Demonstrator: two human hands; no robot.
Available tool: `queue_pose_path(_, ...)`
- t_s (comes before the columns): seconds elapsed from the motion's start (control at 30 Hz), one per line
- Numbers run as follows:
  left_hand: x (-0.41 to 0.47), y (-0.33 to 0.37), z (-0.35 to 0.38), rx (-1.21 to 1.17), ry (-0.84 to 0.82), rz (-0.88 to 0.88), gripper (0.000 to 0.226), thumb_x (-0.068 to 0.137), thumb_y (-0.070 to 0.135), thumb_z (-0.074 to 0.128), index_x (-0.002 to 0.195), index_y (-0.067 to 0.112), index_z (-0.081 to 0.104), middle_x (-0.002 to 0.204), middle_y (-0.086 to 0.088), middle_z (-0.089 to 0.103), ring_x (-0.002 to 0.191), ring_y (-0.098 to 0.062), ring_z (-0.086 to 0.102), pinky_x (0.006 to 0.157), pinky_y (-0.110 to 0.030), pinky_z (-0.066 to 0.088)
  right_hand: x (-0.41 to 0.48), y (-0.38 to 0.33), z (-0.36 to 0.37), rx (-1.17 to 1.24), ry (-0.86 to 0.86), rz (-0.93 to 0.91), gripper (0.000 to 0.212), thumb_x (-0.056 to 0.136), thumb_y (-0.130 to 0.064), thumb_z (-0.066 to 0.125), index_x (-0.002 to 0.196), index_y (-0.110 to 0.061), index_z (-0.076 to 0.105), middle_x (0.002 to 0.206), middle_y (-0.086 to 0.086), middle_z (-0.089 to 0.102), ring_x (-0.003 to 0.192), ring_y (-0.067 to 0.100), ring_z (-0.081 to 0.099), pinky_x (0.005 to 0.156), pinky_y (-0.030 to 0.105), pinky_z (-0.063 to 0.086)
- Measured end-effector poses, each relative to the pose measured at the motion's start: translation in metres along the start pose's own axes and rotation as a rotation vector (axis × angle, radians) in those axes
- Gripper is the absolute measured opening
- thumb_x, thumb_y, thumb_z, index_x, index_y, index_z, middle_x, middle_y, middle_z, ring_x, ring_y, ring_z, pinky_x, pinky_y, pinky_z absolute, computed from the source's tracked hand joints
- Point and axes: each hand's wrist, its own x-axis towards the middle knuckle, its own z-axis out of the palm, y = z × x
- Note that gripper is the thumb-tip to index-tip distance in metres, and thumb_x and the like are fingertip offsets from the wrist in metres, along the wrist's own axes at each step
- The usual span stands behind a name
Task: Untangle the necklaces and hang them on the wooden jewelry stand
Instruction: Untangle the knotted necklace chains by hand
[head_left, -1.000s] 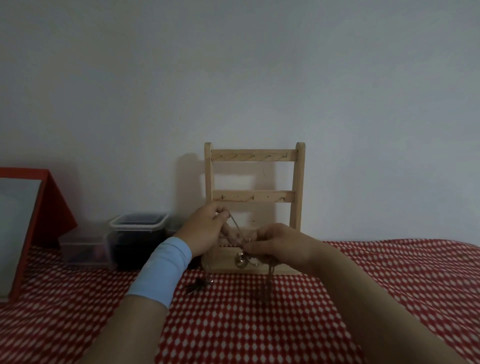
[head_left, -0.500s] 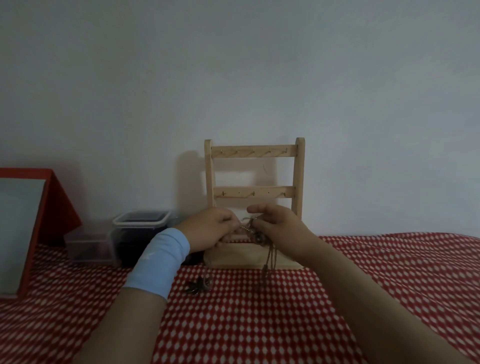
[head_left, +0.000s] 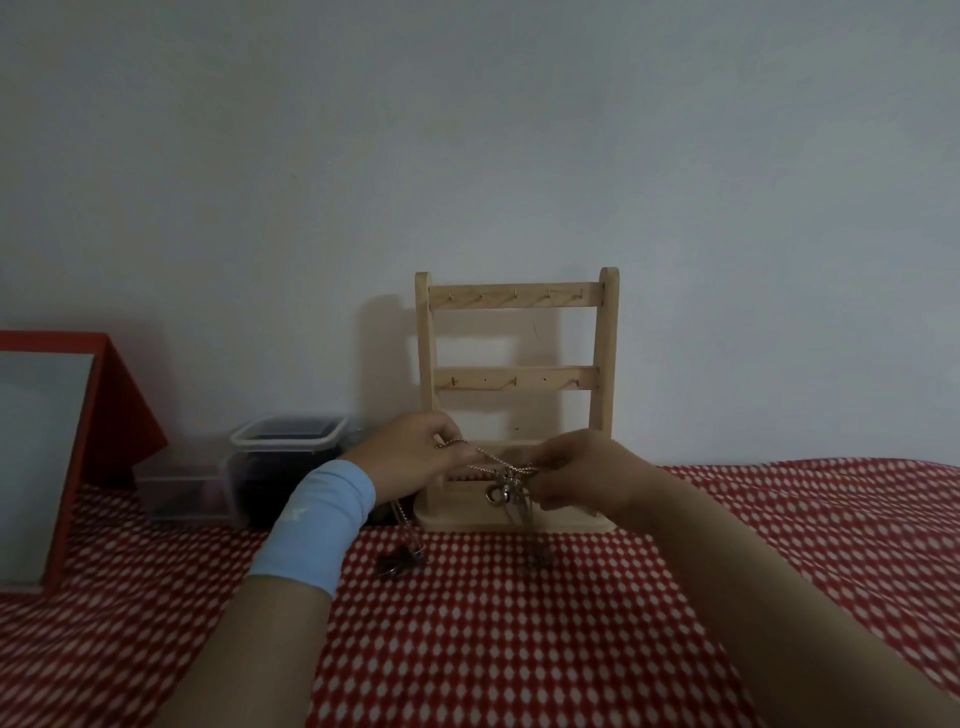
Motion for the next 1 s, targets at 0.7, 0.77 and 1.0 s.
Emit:
queue_pose_path(0.7, -0.001, 0.010, -0.005, -0.814, 0.100, -0.117, 0.030, 0.095, 0.017, 0.044, 0.065, 0.017, 0.038, 0.051, 0.001, 0.037, 0.043, -0.016, 0.033, 0.046, -0.025, 0.025, -0.002, -0.001, 0.008, 0.174, -0.263, 0.119, 0.032, 0.103, -0.033, 0.055, 0.113, -0.009, 0.073, 0.110, 0.007, 0.077, 0.099, 0.023, 0.070, 0.094, 0.036, 0.055)
queue_pose_path(0.77, -0.001, 0.011, -0.006, -0.765, 0.082, -0.145, 0.028, 0.092, 0.015, 0.043, 0.064, 0.016, 0.039, 0.050, -0.001, 0.037, 0.043, -0.017, 0.034, 0.045, -0.023, 0.027, 0.003, 0.002, 0.012, 0.413, -0.206, 0.127, 0.029, 0.103, -0.027, 0.055, 0.113, -0.005, 0.072, 0.105, 0.008, 0.076, 0.093, 0.021, 0.069, 0.093, 0.039, 0.054)
queue_pose_path(1.0, -0.007, 0.001, -0.012, -0.441, 0.040, -0.046, 0.038, 0.096, 0.031, 0.058, 0.063, 0.020, 0.042, 0.052, 0.006, 0.039, 0.045, -0.011, 0.035, 0.045, -0.020, 0.033, 0.014, 0.000, 0.022, 0.784, 0.036, 0.200, 0.023, 0.099, -0.017, 0.051, 0.101, 0.000, 0.066, 0.083, 0.013, 0.072, 0.075, 0.029, 0.072, 0.080, 0.045, 0.060)
